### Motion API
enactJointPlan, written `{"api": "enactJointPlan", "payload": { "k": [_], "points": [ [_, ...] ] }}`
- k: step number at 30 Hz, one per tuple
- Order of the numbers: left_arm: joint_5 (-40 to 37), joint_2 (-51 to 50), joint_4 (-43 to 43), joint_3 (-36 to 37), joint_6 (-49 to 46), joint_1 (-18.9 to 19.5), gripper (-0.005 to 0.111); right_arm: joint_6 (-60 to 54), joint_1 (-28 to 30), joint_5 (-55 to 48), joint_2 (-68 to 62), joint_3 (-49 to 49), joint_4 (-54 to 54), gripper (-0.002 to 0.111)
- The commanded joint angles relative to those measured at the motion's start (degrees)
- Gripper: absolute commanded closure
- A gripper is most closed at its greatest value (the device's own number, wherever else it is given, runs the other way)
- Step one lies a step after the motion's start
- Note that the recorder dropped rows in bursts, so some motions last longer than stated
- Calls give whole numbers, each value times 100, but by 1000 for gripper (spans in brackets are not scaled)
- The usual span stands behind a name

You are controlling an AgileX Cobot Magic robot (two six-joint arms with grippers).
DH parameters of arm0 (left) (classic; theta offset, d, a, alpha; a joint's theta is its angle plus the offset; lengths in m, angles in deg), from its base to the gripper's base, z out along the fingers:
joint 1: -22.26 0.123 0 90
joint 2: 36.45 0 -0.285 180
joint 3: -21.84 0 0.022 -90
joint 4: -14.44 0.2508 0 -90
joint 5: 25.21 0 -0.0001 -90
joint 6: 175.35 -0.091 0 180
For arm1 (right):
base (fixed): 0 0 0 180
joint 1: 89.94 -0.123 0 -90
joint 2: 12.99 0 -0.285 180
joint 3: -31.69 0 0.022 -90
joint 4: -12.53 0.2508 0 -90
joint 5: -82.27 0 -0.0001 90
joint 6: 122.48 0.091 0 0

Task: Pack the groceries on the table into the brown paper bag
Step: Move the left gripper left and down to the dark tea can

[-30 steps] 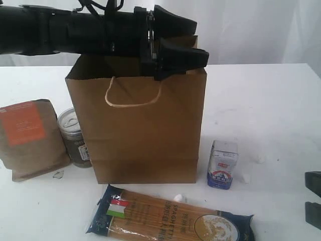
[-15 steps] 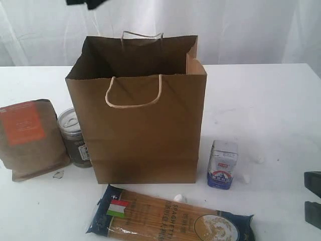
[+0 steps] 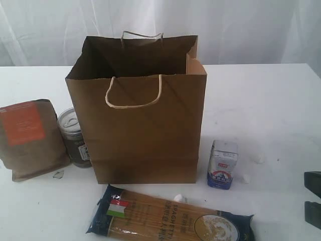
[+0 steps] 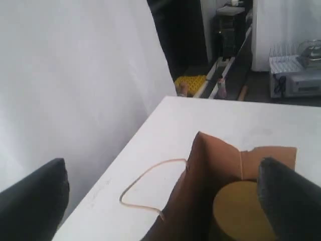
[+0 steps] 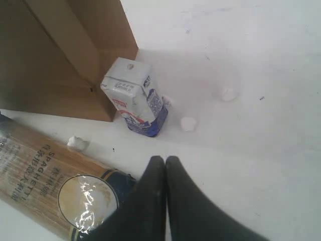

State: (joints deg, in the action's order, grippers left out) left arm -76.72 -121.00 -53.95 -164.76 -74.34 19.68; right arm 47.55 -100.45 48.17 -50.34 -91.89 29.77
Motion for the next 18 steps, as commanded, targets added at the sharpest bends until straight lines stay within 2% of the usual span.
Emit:
{"api": "enactJointPlan", "payload": {
  "k": [1,2,3,4,5,6,7,10,15,18],
  "points": [
    [-72,356,732,-31,907,25,12,-24,25,22,-10,18,11,108],
    [-82,405,886,-31,1090,25,18,-24,25,22,-10,18,11,108],
    [-124,456,1310,-31,1503,25,38,-24,25,22,-10,18,11,108],
    [-216,471,1527,-21,1606,25,47,-24,25,22,-10,18,11,108],
    [-454,471,1941,-21,1694,25,72,-24,25,22,-10,18,11,108],
    [-540,471,2085,-10,1747,25,82,-24,25,22,-10,18,11,108],
    [-627,471,2305,47,1757,25,104,-24,25,22,-10,18,11,108],
    [-673,471,2738,289,1743,25,106,-24,25,22,-10,18,11,108],
    [-684,396,4906,894,868,25,106,-24,25,22,-10,18,11,108],
    [-684,396,4771,1235,442,13,105,-24,25,22,-10,18,11,108]
  ]
}}
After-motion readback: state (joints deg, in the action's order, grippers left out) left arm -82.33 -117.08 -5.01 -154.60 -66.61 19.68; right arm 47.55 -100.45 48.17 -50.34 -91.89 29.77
